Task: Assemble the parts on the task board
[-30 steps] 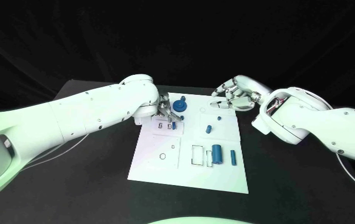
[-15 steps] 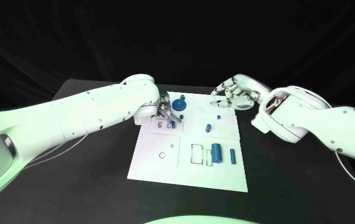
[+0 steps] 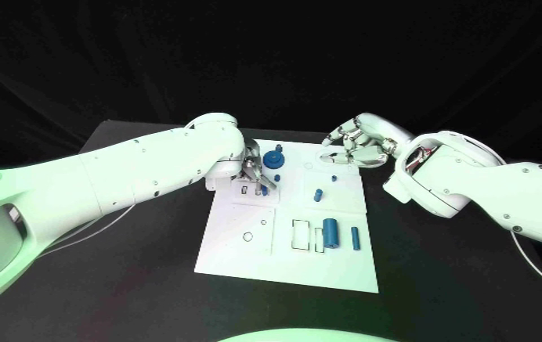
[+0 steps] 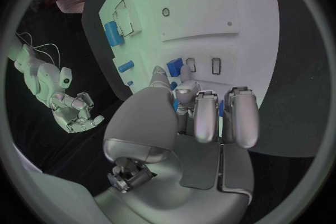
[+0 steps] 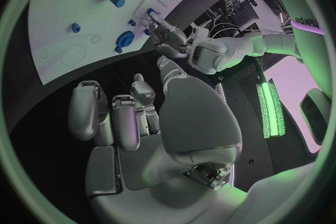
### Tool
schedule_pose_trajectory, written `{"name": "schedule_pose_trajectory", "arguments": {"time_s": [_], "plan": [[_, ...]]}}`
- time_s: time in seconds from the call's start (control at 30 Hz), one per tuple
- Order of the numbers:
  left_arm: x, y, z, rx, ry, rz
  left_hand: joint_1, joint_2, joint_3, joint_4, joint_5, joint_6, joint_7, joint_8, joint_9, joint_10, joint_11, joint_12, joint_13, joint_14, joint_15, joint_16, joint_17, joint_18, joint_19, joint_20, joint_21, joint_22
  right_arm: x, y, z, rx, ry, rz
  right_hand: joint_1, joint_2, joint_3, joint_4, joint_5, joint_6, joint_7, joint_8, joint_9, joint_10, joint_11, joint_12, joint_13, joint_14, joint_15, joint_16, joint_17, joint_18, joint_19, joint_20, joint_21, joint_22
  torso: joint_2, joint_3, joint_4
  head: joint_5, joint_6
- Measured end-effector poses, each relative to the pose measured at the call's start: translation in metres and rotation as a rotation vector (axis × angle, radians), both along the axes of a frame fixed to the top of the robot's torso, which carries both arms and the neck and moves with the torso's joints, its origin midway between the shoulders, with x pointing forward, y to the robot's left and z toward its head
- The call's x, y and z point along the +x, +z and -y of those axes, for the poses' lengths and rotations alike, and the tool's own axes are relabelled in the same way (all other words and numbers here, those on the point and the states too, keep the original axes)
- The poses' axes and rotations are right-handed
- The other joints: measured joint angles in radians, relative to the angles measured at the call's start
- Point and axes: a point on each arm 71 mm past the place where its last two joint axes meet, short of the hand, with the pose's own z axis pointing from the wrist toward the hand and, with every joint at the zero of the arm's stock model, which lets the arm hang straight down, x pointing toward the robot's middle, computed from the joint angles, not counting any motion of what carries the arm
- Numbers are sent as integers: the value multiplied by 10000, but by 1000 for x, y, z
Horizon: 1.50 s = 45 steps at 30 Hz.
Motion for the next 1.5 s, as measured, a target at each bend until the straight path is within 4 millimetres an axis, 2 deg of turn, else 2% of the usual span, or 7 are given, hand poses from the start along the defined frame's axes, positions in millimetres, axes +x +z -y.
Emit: {"name": "schedule_pose_trajectory", "arguments": {"time_s": [0.57, 0.77, 1.07, 1.33, 1.5], "plan": [[1, -1, 1, 49, -39, -74, 207, 126, 173, -64, 0, -42, 27, 38, 126, 0, 0, 37, 13, 0, 0, 0, 7, 4, 0, 0, 38, 39, 0, -1, -1, 2, -2, -23, 0, 0, 0, 0, 40, 0, 0, 0, -2, 0, 0, 0, 1, 0, 0, 0, 7, 0, 0, 0, 0, -2, 1, 0, 2, -18, -43], [1, -2, 1, 44, -43, -85, 632, 446, 583, -253, 0, -127, -57, 76, 250, -11, -11, 37, 10, 0, 0, -40, 6, 5, 0, 0, 38, 56, 0, -1, -1, 9, -2, -40, 0, 0, 0, 0, 56, 0, 0, 0, -3, 0, 0, 0, 0, 0, 0, 0, 7, 0, 0, 0, 0, -2, 3, 0, -4, -15, -54], [2, 0, 3, -32, -69, -75, 1203, 648, 1338, -566, 35, -233, -55, 68, 356, -73, -72, 37, -62, 0, -72, -40, 5, 6, 0, 0, 38, 87, 0, -2, -1, 9, -9, -56, -42, 42, -28, 28, 56, 0, 0, 0, -4, 0, 0, 0, 1, 0, 0, -40, 5, -1, 0, 0, 0, 6, 4, 0, -4, -42, -73], [2, 0, 2, -86, -85, -74, 1501, 534, 1898, -697, 29, -329, -48, -8, 411, -126, -89, -70, -133, -1, -71, -78, 4, 6, 0, 0, 37, 86, 0, -2, -1, 10, -11, -68, -42, 42, -43, 43, 56, 0, 0, 9, 4, 0, 0, 0, 1, 0, 0, -40, 5, -1, 0, 0, -36, 5, 2, 2, 2, -43, -71], [2, 0, -1, -169, -43, -104, 1980, 395, 2256, -388, 118, -453, -56, -90, 419, -216, -140, -267, -253, 34, -106, -78, 4, 6, -38, -37, 37, 40, 0, -2, -1, 12, -11, -78, -41, 41, -55, 55, 115, 0, 0, 39, 4, 0, 0, 0, 1, 0, 0, -41, 4, -1, 0, 0, -35, 4, 0, 5, 1, -27, -63]]}}
